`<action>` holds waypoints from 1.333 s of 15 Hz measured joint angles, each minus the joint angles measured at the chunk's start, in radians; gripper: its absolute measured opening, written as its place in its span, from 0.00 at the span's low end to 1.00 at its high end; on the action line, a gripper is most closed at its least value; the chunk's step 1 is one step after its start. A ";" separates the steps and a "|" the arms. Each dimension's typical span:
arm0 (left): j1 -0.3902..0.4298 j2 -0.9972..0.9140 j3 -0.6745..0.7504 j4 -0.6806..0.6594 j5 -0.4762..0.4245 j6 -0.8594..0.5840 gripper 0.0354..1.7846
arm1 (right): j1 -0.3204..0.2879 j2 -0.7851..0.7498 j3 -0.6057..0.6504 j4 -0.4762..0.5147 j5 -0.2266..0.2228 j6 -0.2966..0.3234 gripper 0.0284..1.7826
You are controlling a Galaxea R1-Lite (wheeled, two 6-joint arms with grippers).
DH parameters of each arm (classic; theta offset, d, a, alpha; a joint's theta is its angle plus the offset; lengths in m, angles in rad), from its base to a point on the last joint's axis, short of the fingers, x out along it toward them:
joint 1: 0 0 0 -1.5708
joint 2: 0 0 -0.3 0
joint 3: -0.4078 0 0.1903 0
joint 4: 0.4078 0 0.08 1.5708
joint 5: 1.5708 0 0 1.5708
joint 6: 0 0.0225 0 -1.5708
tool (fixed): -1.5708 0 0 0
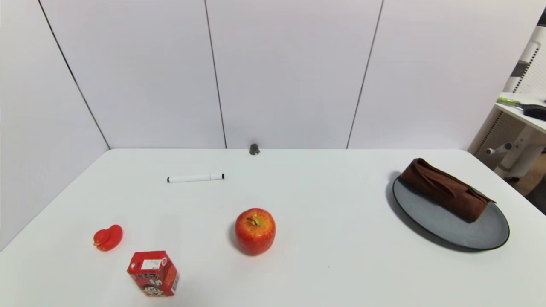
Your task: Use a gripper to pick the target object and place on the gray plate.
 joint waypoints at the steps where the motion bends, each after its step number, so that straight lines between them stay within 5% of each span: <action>1: 0.000 0.000 0.000 0.000 0.000 0.000 0.94 | 0.000 0.000 0.000 0.000 -0.003 0.004 0.95; 4: 0.000 0.000 0.000 0.000 0.000 0.000 0.94 | 0.000 0.000 0.001 -0.002 -0.020 0.047 0.95; 20: 0.000 0.000 0.000 0.000 0.000 0.000 0.94 | 0.000 0.000 0.002 -0.001 -0.021 0.048 0.95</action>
